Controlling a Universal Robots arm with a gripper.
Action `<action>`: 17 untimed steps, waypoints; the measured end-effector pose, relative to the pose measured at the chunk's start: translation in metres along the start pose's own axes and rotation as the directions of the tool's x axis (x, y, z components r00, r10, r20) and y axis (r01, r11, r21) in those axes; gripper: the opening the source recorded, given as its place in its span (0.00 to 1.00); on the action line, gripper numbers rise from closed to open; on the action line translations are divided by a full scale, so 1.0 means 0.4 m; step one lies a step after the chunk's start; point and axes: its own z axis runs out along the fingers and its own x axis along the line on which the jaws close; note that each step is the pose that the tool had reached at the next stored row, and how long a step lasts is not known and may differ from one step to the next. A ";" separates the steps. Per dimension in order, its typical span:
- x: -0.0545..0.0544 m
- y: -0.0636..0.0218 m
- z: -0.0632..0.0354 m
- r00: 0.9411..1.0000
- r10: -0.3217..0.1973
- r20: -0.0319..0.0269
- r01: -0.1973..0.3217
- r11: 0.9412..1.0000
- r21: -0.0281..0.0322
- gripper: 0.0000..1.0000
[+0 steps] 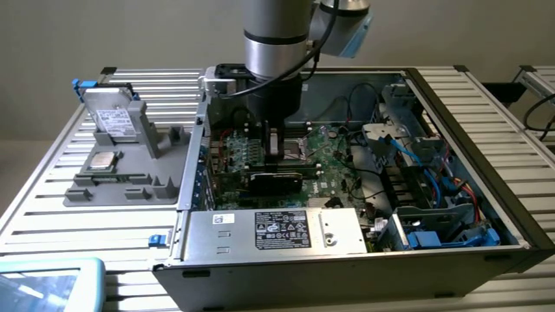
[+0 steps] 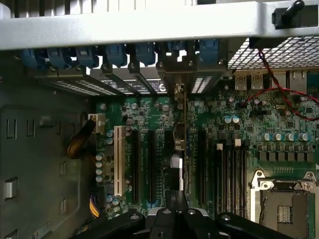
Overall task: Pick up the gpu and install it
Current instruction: 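Press down on the gpu until it lock into place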
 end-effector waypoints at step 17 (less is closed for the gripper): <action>-0.023 -0.001 0.039 1.000 0.000 0.002 0.000 1.000 -0.001 0.11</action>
